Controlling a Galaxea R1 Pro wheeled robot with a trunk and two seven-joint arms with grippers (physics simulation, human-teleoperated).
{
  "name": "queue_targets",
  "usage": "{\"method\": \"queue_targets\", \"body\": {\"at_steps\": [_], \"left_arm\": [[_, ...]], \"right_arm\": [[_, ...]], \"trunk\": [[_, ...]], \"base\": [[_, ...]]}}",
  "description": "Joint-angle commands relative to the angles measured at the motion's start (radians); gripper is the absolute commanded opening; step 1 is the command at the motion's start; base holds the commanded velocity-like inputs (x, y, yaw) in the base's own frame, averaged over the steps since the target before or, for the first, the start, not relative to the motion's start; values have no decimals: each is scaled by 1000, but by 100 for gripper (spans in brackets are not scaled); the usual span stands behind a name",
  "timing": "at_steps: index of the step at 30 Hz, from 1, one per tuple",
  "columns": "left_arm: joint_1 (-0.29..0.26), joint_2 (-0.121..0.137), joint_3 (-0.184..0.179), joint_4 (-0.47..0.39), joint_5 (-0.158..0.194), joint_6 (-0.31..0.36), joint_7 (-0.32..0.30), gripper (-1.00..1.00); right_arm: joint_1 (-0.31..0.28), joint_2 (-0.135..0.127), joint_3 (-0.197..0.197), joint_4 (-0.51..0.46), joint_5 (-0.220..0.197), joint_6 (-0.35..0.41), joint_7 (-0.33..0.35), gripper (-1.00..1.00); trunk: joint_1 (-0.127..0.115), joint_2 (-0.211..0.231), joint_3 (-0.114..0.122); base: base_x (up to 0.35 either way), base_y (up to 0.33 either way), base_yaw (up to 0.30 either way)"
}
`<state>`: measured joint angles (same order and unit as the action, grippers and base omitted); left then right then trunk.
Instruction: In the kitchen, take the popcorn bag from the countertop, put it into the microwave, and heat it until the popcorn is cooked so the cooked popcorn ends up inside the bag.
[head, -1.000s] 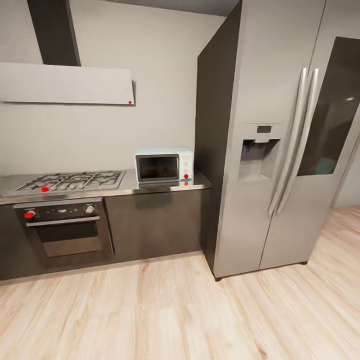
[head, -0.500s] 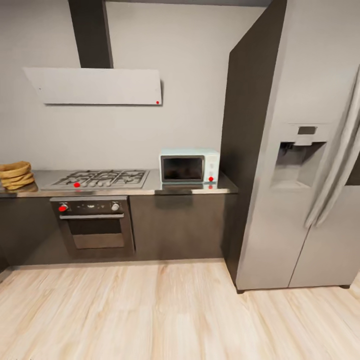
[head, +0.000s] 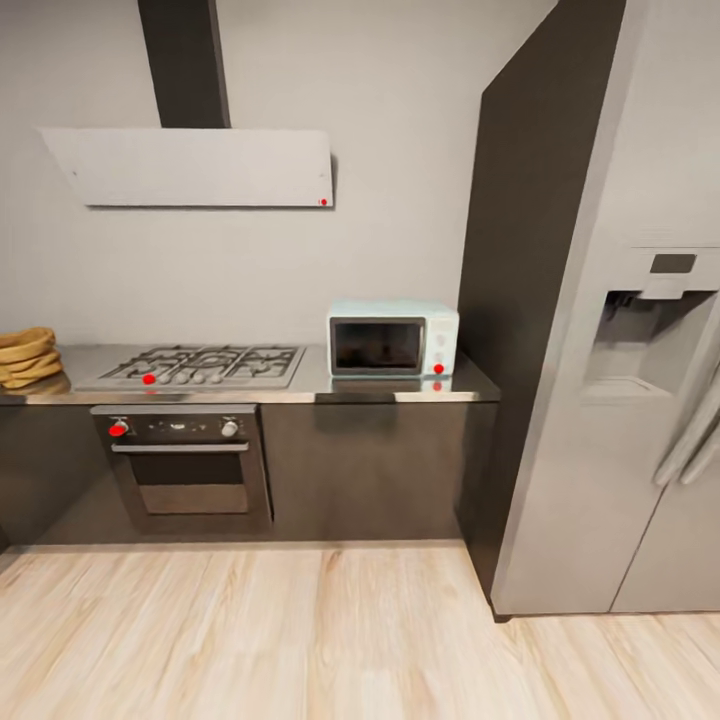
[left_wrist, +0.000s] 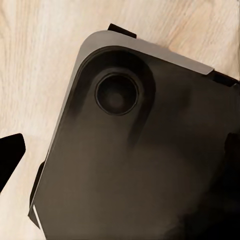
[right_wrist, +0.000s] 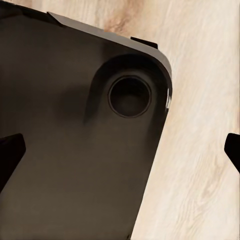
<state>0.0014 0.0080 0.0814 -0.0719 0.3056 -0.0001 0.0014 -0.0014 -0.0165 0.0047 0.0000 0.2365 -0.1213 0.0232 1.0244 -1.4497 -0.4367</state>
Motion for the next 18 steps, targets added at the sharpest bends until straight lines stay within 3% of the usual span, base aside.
{"method": "queue_targets", "body": {"at_steps": [1,18], "left_arm": [[0,0,7,-1,0,1,0,100],[0,1,6,0,0,1,2,100]], "right_arm": [[0,0,0,0,3,-3,1,100],[0,-2,-3,0,3,-2,-3,100]], "trunk": [[1,0,-1],[1,0,-1]], "base": [[322,0,0],[322,0,0]]}}
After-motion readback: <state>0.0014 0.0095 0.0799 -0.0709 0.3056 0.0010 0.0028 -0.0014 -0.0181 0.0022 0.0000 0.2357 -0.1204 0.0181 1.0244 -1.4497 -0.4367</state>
